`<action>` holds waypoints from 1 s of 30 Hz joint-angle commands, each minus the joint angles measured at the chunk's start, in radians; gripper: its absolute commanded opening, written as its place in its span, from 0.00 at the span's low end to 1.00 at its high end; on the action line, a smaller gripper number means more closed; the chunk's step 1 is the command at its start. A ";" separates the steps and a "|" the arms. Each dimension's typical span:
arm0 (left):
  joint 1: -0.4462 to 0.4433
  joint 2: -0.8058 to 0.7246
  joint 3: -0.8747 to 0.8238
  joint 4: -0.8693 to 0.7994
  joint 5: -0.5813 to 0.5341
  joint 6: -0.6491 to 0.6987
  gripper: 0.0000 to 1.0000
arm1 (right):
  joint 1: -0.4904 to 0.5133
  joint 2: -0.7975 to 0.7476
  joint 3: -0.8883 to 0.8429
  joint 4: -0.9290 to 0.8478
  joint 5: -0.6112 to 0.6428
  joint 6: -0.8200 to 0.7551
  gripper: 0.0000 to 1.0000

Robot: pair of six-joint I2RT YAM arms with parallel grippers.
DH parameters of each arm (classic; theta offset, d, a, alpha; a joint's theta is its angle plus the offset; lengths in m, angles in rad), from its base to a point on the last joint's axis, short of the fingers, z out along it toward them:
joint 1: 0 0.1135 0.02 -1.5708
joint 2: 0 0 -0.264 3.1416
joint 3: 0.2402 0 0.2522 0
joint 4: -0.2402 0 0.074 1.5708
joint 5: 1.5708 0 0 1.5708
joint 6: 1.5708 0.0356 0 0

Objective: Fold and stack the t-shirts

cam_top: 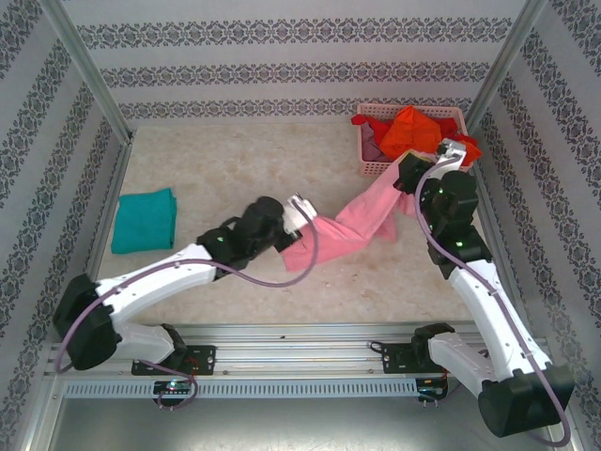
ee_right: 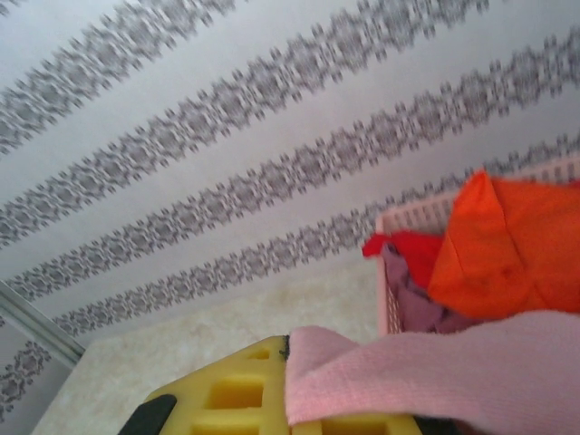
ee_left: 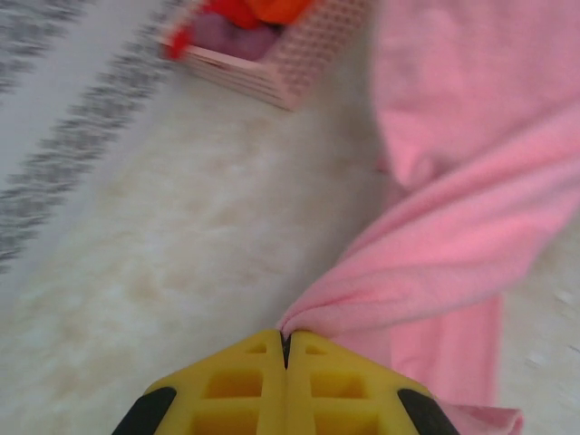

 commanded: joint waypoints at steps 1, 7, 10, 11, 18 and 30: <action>0.070 -0.107 -0.014 0.092 -0.049 0.043 0.00 | -0.008 -0.052 0.069 0.055 0.014 -0.079 0.00; 0.121 -0.246 0.023 0.082 -0.083 0.087 0.00 | 0.004 -0.137 0.091 0.071 -0.054 -0.143 0.00; 0.124 -0.316 0.024 0.056 -0.094 0.092 0.00 | 0.016 -0.180 0.096 0.062 -0.118 -0.169 0.00; 0.124 -0.337 0.025 0.046 -0.096 0.091 0.00 | 0.017 -0.191 0.097 0.055 -0.137 -0.170 0.00; 0.137 -0.421 0.032 -0.049 -0.179 0.097 0.00 | 0.036 -0.211 0.097 -0.034 -0.239 -0.153 0.00; 0.273 -0.322 -0.127 -0.142 -0.153 -0.156 0.00 | 0.110 -0.055 -0.009 -0.132 -0.166 -0.071 0.00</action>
